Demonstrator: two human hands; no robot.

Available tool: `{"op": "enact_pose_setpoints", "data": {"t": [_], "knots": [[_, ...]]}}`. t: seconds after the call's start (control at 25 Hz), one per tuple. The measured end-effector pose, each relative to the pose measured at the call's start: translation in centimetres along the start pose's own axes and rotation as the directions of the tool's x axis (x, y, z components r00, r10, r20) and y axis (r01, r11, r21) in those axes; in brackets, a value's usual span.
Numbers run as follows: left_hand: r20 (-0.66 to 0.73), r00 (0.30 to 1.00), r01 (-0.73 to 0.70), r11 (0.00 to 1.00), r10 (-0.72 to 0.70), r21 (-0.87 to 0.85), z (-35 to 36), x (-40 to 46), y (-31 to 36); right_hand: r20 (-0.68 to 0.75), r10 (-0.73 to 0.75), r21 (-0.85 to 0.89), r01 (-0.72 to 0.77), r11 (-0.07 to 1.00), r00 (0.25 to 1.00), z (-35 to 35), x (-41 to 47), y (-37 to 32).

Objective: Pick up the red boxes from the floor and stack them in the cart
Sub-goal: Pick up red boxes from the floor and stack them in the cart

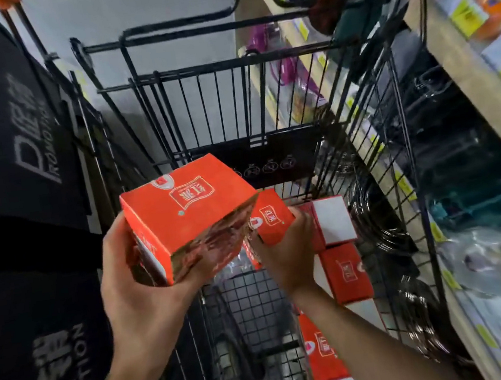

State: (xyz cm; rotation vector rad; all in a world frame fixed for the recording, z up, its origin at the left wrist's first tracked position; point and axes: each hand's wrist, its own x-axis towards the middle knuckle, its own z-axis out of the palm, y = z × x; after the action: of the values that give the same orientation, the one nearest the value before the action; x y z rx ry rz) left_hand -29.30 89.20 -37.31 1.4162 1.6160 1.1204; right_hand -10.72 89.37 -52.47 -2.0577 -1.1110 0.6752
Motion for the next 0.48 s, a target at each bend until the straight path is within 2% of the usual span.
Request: {"op": "enact_pose_setpoints", "data": {"t": [0.2, 0.32, 0.48], "knots": [[-0.012, 1.000, -0.027, 0.999, 0.027, 0.031, -0.4, -0.3, 0.8, 0.064, -0.075, -0.331, 0.092, 0.939, 0.995, 3.2, -0.5, 2.2], [0.012, 1.000, -0.029, 0.998, 0.028, 0.052, -0.2, -0.5, -0.1, 0.083, -0.041, -0.403, 0.071, 0.912, 0.996, 4.9, -0.7, 4.3], [0.051, 0.999, -0.011, 0.998, 0.008, 0.066, 0.0, -0.6, -0.6, 0.149, -0.112, -0.455, 0.169, 0.874, 0.982, 5.7, -1.3, 5.6]]}}
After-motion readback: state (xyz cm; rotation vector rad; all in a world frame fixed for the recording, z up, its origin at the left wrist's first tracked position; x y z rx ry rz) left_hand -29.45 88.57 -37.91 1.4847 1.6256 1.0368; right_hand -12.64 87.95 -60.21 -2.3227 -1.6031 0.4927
